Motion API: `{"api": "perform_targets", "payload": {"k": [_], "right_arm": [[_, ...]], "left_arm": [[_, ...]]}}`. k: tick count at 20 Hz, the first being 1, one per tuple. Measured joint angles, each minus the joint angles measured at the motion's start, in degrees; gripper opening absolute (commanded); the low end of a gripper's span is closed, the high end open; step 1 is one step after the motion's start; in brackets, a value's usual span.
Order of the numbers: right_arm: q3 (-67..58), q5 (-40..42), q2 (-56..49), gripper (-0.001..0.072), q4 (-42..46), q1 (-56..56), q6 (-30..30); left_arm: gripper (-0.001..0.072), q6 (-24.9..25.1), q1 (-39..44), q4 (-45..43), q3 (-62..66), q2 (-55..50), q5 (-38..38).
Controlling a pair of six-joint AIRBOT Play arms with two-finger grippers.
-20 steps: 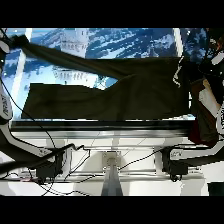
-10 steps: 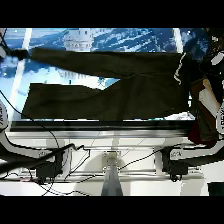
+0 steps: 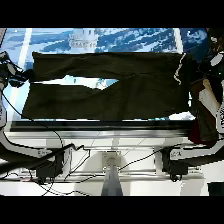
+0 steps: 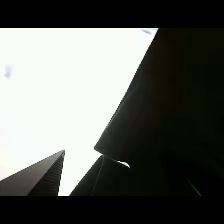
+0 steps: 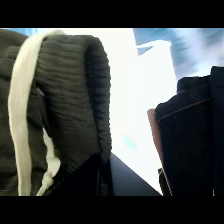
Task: Fold the clothes and pants, and hang the long-sleeved shirts on hangers.
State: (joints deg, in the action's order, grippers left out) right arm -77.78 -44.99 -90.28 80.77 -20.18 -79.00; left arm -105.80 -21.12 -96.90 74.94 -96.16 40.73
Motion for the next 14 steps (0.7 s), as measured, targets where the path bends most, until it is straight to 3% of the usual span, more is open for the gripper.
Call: {"api": "perform_targets", "payload": {"k": [3, 6, 7, 8, 9, 14], "right_arm": [[0.0, 0.0, 0.0, 0.003, 0.0, 0.0, 0.0], [0.0, 0.1, 0.0, 0.003, -0.1, 0.0, 0.0], [0.0, 0.1, 0.0, 0.003, -0.1, 0.0, 0.0], [0.0, 0.1, 0.0, 0.003, -0.1, 0.0, 0.0], [0.0, 0.1, 0.0, 0.003, -0.1, 0.0, 0.0], [0.0, 2.6, 0.0, 0.0029, -0.4, 0.0, 0.0]], "left_arm": [[0.0681, -3.7, -0.7, 3.3, 0.0, -1.1, -1.9], [0.0382, -5.0, -0.8, 8.0, 0.0, -2.5, -3.4], [0.0264, -5.2, -0.7, 9.3, 0.0, -2.9, -4.0], [0.0091, -5.3, -0.6, 10.3, 0.0, -3.1, -4.7], [0.0016, -5.3, -0.5, 11.1, 0.0, -3.3, -5.8], [0.0015, -1.8, -0.4, 9.4, 5.6, -2.3, -12.5]]}}
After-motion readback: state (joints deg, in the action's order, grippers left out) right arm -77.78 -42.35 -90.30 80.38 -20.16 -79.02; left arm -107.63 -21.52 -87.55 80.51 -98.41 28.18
